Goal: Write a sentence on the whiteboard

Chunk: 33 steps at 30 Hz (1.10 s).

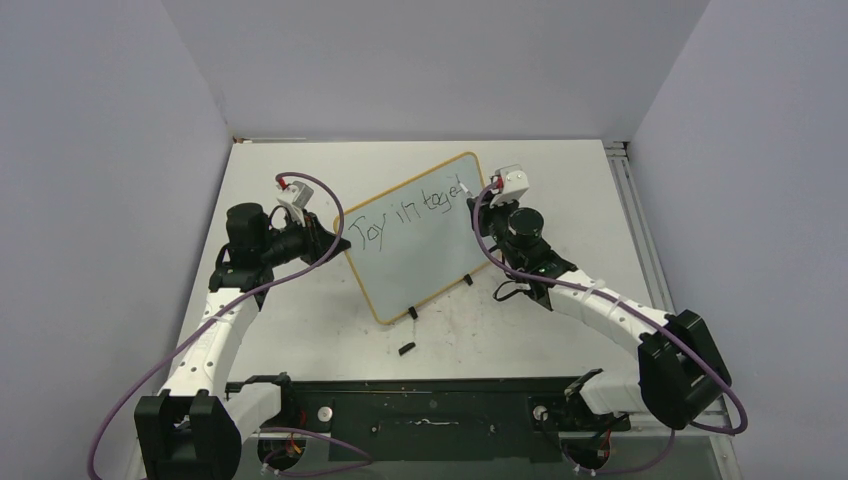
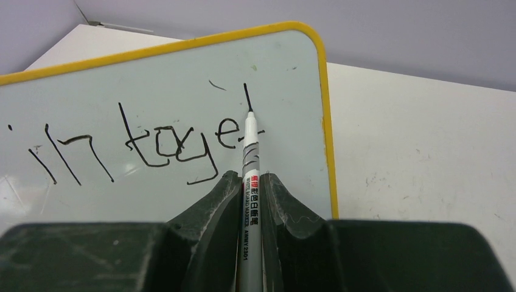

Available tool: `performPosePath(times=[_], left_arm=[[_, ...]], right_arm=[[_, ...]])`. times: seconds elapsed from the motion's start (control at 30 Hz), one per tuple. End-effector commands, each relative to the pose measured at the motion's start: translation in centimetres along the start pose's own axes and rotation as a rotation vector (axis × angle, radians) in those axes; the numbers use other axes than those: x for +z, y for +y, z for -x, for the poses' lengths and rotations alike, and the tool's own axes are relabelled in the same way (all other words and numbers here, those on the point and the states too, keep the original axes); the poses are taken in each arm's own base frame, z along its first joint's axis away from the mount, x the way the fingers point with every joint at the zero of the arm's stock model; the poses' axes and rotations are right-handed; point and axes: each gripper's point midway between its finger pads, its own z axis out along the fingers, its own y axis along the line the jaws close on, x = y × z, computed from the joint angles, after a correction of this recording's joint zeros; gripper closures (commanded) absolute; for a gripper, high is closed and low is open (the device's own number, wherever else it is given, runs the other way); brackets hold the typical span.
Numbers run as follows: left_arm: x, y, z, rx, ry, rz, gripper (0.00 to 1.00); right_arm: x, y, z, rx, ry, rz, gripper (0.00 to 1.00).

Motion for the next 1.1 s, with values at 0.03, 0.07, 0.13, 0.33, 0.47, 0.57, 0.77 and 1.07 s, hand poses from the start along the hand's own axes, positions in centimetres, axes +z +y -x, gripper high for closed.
performPosePath(times=[0.03, 0.07, 0.13, 0.33, 0.47, 0.57, 0.77, 1.07], left_arm=[[-0.1, 0.3, 0.0, 0.01, 0.015, 0.014, 1.0], [-0.1, 0.3, 0.0, 0.009, 0.016, 0.014, 1.0], [-0.1, 0.3, 0.0, 0.008, 0.015, 0.014, 1.0], [-0.1, 0.3, 0.0, 0.008, 0.014, 0.013, 1.0], [-0.1, 0.3, 0.0, 0.008, 0.013, 0.013, 1.0], [-0.1, 0.3, 0.0, 0.007, 0.014, 0.015, 1.0], [-0.1, 0.3, 0.0, 0.01, 0.013, 0.013, 1.0], [-0.1, 0.3, 0.0, 0.012, 0.012, 0.015, 1.0]], right_arm=[[-1.3, 0.1, -0.3, 0.012, 0.004, 0.006, 0.95], [-1.4, 0.0, -0.5, 0.011, 0.011, 0.003, 0.95], [-1.6, 0.1, -0.8, 0.01, 0.021, 0.006, 0.95], [-2.2, 0.4, -1.9, 0.005, 0.051, 0.02, 0.95], [-2.5, 0.4, -2.7, 0.003, 0.071, 0.022, 0.95], [-2.7, 0.3, -3.1, 0.0, 0.08, 0.015, 0.95], [-2.6, -0.3, -2.6, -0.01, 0.07, -0.022, 0.95], [-2.1, -0.5, -1.7, -0.018, 0.049, -0.034, 0.95]])
